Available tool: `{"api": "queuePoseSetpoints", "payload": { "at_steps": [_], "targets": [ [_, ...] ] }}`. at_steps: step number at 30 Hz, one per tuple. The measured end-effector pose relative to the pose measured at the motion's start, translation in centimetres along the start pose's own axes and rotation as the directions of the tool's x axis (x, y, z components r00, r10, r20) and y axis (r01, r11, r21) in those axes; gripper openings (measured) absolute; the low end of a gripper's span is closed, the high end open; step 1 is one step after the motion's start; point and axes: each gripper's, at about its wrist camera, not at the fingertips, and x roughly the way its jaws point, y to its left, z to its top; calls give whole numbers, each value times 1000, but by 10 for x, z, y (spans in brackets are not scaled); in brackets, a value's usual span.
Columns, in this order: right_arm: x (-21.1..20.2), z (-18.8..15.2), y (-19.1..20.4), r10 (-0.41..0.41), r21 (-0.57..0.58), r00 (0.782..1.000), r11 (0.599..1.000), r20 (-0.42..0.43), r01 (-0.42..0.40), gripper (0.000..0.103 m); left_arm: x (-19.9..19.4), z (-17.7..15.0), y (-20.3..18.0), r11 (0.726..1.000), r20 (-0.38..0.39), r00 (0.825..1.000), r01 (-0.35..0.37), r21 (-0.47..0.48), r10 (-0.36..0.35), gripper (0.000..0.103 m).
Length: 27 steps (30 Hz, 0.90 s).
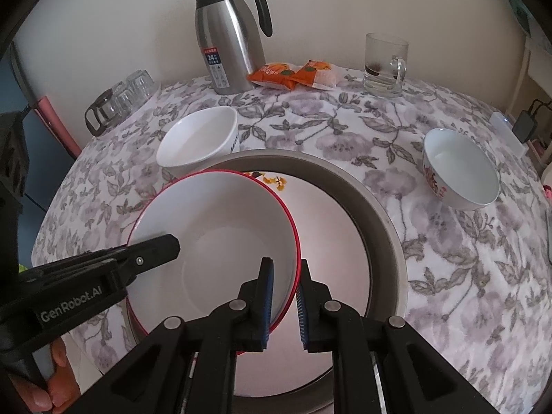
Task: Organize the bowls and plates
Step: 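Lower the red-rimmed bowl onto the plate and open the left tool, then withdraw the left tool and move it toward the white square bowl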
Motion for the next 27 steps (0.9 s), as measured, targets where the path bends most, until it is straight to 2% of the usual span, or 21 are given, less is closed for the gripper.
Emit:
{"api": "queuePoseSetpoints", "payload": {
  "at_steps": [15,22,27],
  "targets": [
    [-1,-1,-2,7,15,1000,1000,-4,-7,21,5,0,2,999,-13,1000,25,-20,-25,11],
    [-4,-2,-3,9,26,1000,1000,-4,-9,21,0,-1,-1,998,-5,999,54,-16,-54,24],
    [-9,-1,-6,6,38,1000,999,11,-6,24,-9,-1,0,998,25,998,66,-23,-66,26]
  ]
}}
